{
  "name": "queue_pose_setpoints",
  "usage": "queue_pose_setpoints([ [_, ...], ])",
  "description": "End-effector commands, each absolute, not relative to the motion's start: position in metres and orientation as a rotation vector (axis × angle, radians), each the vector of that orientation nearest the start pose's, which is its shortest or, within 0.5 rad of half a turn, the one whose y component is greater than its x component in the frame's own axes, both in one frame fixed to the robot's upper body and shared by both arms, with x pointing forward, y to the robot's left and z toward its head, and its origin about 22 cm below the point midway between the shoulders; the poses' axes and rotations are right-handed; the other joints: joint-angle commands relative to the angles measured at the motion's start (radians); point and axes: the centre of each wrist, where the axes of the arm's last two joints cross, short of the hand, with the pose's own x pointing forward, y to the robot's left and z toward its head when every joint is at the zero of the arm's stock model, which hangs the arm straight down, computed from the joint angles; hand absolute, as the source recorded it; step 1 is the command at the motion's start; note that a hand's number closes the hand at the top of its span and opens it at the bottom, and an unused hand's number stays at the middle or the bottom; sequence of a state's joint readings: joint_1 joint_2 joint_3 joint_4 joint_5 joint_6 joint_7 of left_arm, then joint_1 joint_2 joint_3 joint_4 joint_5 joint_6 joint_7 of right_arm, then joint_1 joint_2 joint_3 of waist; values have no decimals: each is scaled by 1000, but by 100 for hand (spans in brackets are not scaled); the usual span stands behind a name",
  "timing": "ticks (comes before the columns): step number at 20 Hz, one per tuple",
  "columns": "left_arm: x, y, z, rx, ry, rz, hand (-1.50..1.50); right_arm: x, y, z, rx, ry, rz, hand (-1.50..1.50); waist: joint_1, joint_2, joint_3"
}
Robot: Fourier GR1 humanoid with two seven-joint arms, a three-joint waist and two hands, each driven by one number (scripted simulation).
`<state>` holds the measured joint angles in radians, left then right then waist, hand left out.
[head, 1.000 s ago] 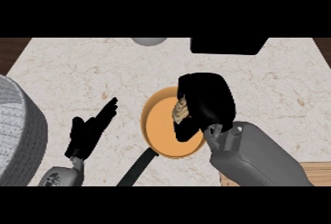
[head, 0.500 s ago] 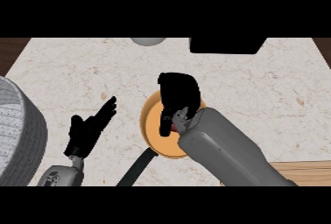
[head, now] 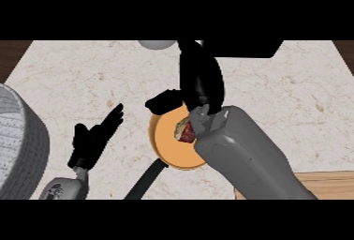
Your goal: Pick the cupcake from the cutting board and place it in the pot
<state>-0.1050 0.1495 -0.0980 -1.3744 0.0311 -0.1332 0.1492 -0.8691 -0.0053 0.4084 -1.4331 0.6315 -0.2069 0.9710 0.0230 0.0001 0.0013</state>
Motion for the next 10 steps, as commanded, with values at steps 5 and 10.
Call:
queue_pose_setpoints([
  [5, 259, 249, -21, -54, -1264, -288, 0, 316, -66, 208, -600, -1666, 37, -150, -28, -3, -1],
  [10, 257, 227, -19, -44, -1287, -277, 0, 287, -113, 214, -557, -1727, -45, -150, -34, -4, -1],
])
